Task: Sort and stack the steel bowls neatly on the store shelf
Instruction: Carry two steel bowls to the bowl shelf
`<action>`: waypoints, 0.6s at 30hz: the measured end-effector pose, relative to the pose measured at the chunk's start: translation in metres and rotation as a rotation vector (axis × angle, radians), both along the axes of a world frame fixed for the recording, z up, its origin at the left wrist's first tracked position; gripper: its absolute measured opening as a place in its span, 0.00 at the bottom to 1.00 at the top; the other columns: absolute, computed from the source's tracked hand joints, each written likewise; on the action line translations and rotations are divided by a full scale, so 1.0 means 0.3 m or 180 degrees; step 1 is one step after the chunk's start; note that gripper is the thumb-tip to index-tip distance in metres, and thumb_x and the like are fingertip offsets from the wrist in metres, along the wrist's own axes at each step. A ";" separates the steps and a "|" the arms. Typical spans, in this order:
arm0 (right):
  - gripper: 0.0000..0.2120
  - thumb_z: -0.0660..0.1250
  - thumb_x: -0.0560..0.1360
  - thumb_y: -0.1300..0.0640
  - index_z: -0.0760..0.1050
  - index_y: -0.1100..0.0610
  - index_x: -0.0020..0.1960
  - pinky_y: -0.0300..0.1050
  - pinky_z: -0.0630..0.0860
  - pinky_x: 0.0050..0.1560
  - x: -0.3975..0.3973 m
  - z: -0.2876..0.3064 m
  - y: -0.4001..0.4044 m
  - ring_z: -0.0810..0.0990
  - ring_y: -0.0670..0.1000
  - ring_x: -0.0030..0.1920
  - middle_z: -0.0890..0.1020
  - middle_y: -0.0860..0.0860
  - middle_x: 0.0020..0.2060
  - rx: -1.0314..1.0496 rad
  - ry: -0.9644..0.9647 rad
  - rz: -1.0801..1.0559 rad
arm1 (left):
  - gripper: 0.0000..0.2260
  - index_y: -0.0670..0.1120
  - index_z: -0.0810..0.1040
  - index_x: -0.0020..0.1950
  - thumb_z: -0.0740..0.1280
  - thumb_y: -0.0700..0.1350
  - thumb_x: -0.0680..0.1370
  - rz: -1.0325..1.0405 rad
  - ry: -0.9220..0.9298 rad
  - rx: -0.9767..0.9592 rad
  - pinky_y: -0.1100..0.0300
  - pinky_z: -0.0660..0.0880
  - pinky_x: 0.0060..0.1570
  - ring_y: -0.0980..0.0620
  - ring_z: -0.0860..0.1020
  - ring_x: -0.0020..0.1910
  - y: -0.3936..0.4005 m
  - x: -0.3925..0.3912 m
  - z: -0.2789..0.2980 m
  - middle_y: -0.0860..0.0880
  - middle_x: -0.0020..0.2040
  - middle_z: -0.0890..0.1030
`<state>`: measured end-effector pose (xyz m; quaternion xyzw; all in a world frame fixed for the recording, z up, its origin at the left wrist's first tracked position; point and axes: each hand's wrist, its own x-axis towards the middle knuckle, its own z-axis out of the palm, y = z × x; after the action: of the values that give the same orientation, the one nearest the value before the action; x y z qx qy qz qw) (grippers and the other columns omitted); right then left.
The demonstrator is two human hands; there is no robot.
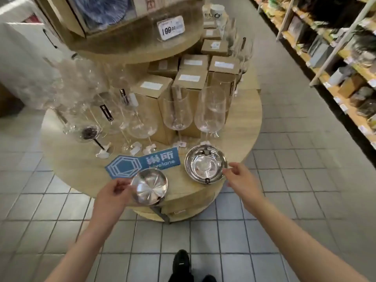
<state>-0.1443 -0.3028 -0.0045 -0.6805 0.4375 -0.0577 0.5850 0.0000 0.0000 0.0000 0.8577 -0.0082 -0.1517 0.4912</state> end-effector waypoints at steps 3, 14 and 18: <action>0.28 0.71 0.78 0.53 0.67 0.60 0.74 0.49 0.76 0.56 0.066 -0.040 -0.014 0.79 0.56 0.57 0.79 0.55 0.59 -0.0206 0.0187 -0.0226 | 0.09 0.50 0.78 0.52 0.75 0.46 0.75 0.0270 -0.0168 0.0495 0.60 0.72 0.40 0.54 0.79 0.44 0.023 0.026 -0.020 0.51 0.47 0.82; 0.06 0.67 0.76 0.65 0.80 0.59 0.51 0.49 0.84 0.41 0.121 -0.120 -0.050 0.86 0.57 0.44 0.85 0.58 0.46 0.0293 0.0209 -0.0383 | 0.08 0.49 0.83 0.50 0.67 0.38 0.78 -0.0033 0.0989 0.0027 0.53 0.85 0.42 0.48 0.85 0.46 -0.040 0.044 -0.116 0.47 0.47 0.85; 0.11 0.64 0.76 0.70 0.81 0.59 0.50 0.41 0.82 0.34 0.010 -0.071 -0.102 0.87 0.51 0.35 0.87 0.55 0.37 0.0577 -0.0054 -0.0621 | 0.10 0.47 0.83 0.51 0.64 0.36 0.78 -0.0358 0.1039 -0.0061 0.48 0.85 0.39 0.45 0.86 0.44 -0.127 -0.006 -0.056 0.46 0.45 0.86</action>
<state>-0.1411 -0.3334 -0.0258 -0.5785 0.5000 -0.0803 0.6394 -0.0018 -0.0381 -0.0167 0.8151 0.0223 -0.3162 0.4849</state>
